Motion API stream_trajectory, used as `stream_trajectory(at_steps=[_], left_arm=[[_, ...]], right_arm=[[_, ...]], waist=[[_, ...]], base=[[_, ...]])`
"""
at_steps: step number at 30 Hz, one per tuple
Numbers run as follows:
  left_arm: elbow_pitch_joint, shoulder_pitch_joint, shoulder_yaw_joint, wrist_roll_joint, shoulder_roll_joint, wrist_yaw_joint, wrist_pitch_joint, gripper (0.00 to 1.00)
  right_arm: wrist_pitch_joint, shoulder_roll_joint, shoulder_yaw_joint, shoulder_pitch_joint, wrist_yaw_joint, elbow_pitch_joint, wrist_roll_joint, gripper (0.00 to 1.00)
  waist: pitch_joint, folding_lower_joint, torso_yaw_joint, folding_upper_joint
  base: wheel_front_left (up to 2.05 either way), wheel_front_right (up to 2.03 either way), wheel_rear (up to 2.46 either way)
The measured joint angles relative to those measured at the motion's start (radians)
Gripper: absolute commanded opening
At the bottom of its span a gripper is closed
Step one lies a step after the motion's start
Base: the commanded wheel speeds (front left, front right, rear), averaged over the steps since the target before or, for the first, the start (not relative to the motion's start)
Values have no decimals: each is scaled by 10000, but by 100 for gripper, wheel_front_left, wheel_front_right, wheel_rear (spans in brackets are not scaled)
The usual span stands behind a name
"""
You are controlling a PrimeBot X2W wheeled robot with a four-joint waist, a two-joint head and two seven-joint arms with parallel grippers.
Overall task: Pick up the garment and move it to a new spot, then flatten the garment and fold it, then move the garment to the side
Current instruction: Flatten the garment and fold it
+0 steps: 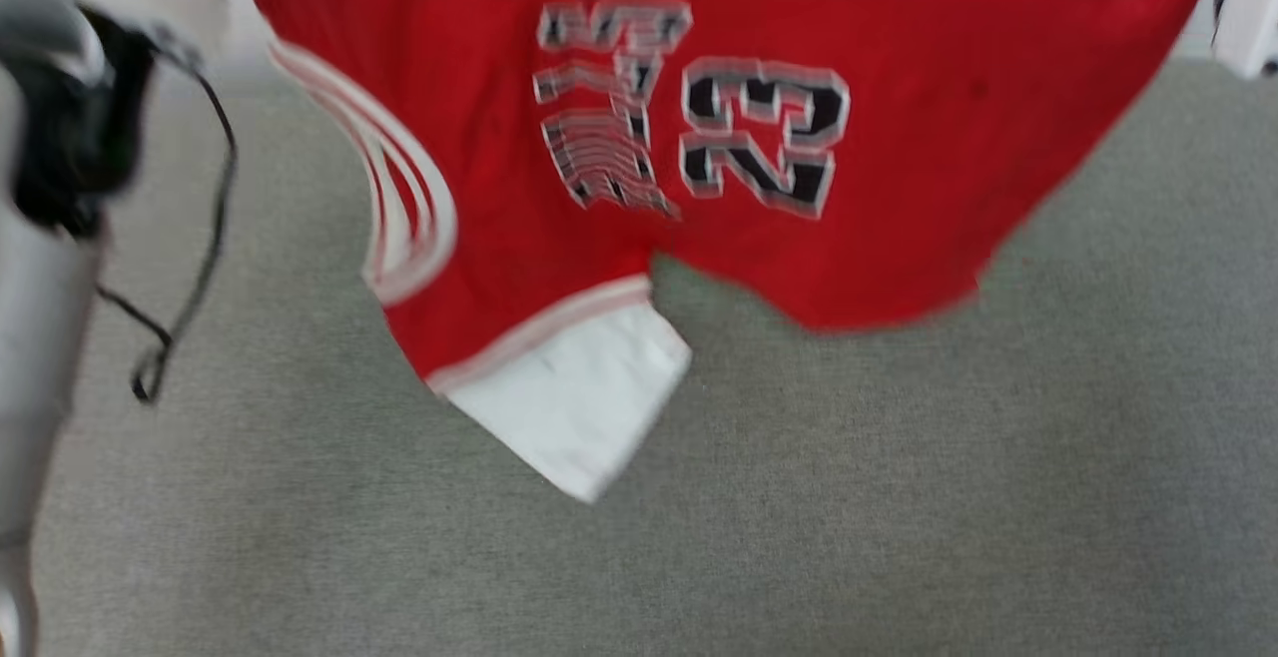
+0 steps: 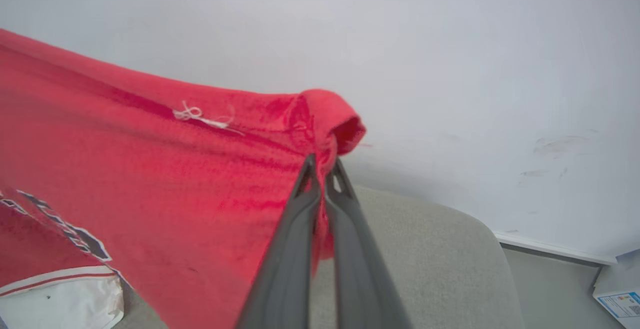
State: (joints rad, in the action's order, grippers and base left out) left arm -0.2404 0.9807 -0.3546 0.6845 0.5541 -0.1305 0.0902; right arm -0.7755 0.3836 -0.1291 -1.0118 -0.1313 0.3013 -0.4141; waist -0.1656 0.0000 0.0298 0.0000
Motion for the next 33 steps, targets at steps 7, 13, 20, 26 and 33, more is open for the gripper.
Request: stream_trajectory(at_steps=[7,13,20,26,33], left_arm=[[-1707,2853,15,-562,-50,309,-314,0],[-2429,4975,130,-943,63,479,-761,0],[-2704,6730,148,-1352,261,566,-1039,0],[-2771,7333,142,-1448,268,510,-1168,0],[-2796,7264,192,-1338,180,378,-1279,0]], right_arm=[[1097,-244,207,-1811,-4,495,523,0],[2385,-435,286,-3408,-4,802,857,0],[3845,-439,159,-5332,-4,1425,1150,0],[5028,-447,-420,-6633,-4,2527,1055,0],[6140,-428,-1337,-7522,-2,3714,420,0]], waist=[[-1072,0,276,0],[-2246,1,458,0],[-3664,1,602,0],[-4783,2,662,0],[-5646,2,581,0]], base=[[0,0,0],[0,0,0],[0,0,0],[0,0,0],[0,0,0]])
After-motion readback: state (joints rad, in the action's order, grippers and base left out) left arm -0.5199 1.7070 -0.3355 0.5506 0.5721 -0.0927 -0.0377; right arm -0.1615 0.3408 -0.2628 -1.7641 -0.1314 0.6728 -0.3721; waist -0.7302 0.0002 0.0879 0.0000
